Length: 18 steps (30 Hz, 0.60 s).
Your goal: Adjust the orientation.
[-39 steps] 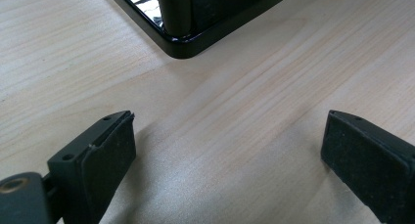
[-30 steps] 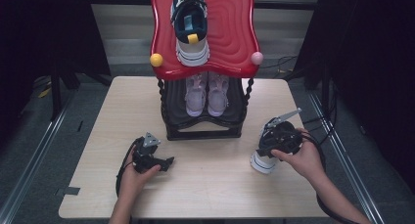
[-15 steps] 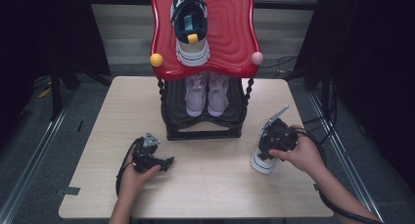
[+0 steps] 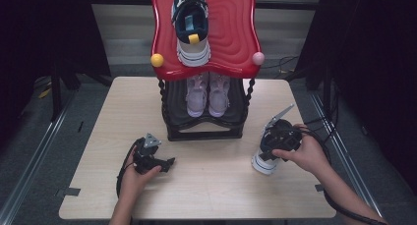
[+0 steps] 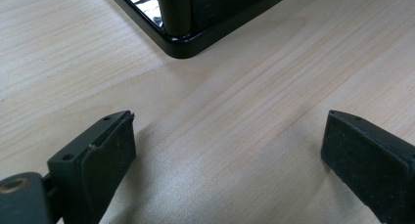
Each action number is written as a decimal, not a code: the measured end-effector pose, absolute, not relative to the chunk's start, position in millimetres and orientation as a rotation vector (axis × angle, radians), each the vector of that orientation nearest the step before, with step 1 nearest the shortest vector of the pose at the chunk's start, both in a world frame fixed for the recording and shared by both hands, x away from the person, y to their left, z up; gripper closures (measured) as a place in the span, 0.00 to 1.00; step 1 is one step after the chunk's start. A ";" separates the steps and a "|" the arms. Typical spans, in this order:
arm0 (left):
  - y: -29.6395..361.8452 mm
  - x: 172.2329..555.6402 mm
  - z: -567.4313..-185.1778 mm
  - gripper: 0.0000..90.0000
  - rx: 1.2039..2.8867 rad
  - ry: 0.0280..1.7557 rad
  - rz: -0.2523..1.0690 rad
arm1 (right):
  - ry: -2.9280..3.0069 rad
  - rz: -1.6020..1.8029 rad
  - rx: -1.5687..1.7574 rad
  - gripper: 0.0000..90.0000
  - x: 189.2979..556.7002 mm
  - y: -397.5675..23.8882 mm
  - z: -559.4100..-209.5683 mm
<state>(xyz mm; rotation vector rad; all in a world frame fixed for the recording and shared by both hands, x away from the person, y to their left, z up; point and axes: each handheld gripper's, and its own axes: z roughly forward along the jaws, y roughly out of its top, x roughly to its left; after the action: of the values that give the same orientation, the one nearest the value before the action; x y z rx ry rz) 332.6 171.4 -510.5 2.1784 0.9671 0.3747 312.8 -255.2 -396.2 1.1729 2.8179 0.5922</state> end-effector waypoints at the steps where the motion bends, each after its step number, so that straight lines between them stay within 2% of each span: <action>1: 171.4 332.6 -510.5 0.06 2.178 0.967 0.375 | 2.818 0.592 1.173 0.42 312.8 -255.2 -396.2; 6: 171.4 332.5 -510.5 0.06 2.178 0.966 0.375 | 2.867 0.521 1.164 0.51 315.9 -256.5 -404.6; 18: 171.5 332.6 -510.6 0.06 2.178 0.964 0.373 | 2.919 0.414 1.172 0.55 324.0 -249.0 -415.5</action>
<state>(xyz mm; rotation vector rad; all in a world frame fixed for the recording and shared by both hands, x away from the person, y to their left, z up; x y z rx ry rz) 332.6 171.5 -510.6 2.1781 0.9638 0.3734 324.0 -249.0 -415.5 1.1721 2.9191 0.4139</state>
